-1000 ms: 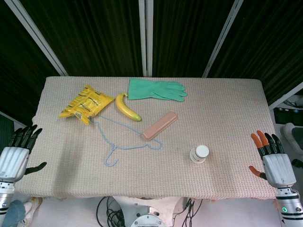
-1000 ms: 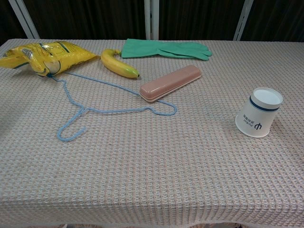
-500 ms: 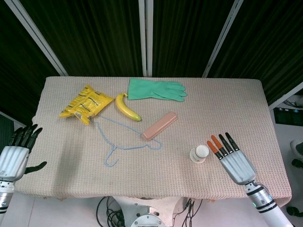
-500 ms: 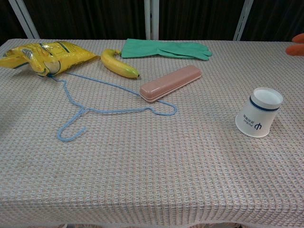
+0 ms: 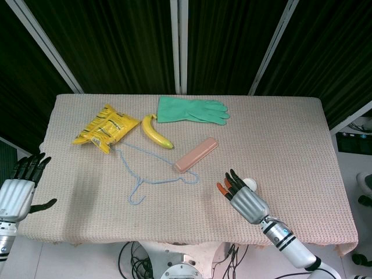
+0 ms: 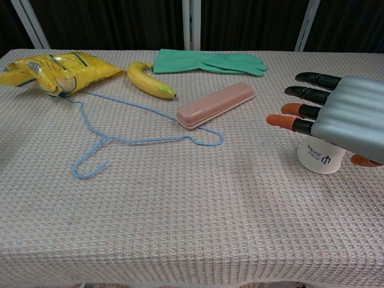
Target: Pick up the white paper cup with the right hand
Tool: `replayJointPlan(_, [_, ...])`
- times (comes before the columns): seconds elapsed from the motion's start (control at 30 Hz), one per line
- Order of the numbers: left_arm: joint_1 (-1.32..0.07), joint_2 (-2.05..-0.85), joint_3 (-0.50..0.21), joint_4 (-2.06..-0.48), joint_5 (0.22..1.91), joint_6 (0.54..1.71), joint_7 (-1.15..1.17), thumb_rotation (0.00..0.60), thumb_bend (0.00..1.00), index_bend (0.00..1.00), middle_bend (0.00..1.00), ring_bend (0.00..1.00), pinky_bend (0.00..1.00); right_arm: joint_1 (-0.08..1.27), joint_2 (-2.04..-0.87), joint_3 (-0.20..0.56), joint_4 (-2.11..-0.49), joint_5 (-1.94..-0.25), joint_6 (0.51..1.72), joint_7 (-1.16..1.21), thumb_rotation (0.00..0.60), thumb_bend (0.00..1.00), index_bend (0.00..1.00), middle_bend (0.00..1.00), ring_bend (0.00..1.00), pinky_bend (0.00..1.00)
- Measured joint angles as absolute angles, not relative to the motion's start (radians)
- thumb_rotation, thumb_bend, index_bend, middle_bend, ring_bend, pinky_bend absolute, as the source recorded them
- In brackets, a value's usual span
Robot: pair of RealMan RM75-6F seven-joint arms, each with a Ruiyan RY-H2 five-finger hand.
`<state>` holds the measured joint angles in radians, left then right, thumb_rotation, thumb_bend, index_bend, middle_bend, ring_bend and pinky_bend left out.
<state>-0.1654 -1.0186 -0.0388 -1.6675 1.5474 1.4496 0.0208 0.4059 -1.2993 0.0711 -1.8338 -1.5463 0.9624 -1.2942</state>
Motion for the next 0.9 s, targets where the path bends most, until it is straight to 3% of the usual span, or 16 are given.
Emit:
replayJointPlan(0.5, [-0.166,-1.018,-0.039,-1.664,1.548,1.449,0.012,0.600,0.05,0.00,0.00,0.00,0.00,0.440,-1.351,0.047,-1.753,-1.537,1.008,-1.295,0.600,0.00,0.38,0.39,0.00,0.00])
replayJointPlan(0.9, [-0.168,-1.018,-0.040,-1.660,1.543,1.443,0.005,0.600,0.05,0.00,0.00,0.00,0.00,0.454,-1.370,0.039,-1.701,-1.559,1.055,-1.261,0.600,0.05,0.61,0.53,0.11,0.00])
